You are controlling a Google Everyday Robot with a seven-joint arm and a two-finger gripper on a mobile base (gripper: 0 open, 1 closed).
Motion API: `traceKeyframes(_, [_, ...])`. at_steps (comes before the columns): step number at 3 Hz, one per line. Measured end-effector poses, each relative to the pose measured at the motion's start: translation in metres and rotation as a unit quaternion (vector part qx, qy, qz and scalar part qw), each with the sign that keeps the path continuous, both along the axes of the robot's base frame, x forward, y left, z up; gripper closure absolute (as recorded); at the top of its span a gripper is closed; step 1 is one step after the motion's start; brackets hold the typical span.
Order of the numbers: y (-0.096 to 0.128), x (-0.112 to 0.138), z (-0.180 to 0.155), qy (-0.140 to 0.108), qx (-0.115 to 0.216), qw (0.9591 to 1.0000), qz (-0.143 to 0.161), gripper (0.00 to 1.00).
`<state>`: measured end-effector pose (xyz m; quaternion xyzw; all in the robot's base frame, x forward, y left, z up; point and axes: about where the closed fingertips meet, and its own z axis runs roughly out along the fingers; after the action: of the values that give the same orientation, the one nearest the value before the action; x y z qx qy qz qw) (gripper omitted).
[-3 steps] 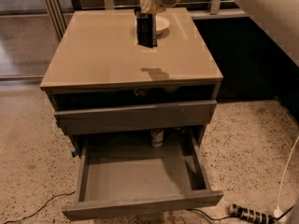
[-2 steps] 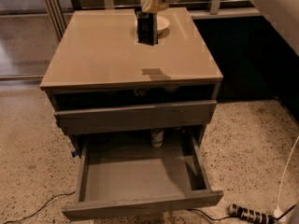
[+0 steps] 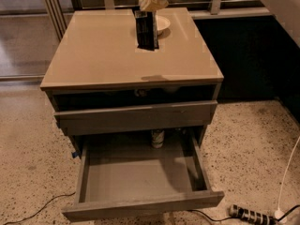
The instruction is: Place rxbar chocolate into middle drawer
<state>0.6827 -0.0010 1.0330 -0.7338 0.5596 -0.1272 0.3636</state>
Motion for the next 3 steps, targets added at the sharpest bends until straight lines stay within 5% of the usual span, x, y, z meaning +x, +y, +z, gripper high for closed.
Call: traceKeyframes(3, [-0.017, -0.072, 0.011, 0.029, 0.017, 0.9994, 0.004, 1.0])
